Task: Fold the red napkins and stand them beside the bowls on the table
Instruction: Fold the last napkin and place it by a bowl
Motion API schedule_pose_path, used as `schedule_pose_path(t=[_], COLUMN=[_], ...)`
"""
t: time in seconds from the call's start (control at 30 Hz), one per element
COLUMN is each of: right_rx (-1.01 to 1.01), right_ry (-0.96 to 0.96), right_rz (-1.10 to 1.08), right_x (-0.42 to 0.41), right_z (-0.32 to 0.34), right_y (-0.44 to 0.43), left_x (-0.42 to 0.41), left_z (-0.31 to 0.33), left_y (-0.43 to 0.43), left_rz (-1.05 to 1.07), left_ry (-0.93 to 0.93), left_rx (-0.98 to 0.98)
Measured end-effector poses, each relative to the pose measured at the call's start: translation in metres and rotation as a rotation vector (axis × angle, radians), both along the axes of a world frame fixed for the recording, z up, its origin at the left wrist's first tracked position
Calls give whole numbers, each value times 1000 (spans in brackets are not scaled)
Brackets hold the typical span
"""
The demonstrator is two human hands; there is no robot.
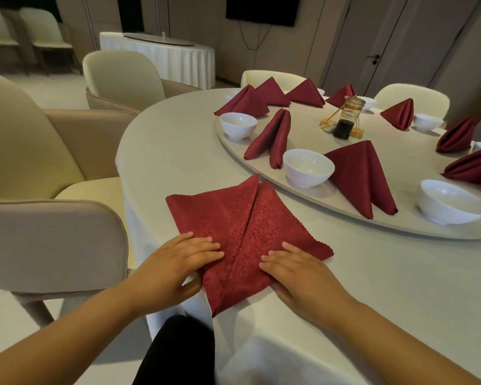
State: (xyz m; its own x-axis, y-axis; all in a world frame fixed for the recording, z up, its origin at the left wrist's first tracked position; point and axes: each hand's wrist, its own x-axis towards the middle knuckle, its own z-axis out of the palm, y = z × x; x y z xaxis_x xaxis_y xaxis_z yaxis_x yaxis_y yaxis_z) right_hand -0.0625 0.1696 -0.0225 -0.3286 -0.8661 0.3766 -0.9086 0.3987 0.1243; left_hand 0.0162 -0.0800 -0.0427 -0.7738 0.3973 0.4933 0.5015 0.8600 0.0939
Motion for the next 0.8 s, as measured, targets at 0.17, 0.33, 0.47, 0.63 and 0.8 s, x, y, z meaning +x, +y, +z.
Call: schedule_pose_path(t=[0.17, 0.33, 0.47, 0.63, 0.8], right_rx=[-71, -193, -381, -562, -647], right_ry=[-64, -167, -510, -658, -856], right_rz=[-48, -105, -122, -16, 38], right_x=[3, 8, 20, 46, 51], right_z=[3, 27, 73, 148, 188], right_y=[-12, -8, -1, -1, 3], left_x=[-14, -11, 6, 25, 25], left_z=[-3, 24, 82, 169, 221], left_y=[11, 22, 31, 42, 41], left_rz=[19, -30, -29, 31, -58], left_ry=[90, 65, -78, -305, -496], left_rx=[-12, 129, 382, 896, 1030])
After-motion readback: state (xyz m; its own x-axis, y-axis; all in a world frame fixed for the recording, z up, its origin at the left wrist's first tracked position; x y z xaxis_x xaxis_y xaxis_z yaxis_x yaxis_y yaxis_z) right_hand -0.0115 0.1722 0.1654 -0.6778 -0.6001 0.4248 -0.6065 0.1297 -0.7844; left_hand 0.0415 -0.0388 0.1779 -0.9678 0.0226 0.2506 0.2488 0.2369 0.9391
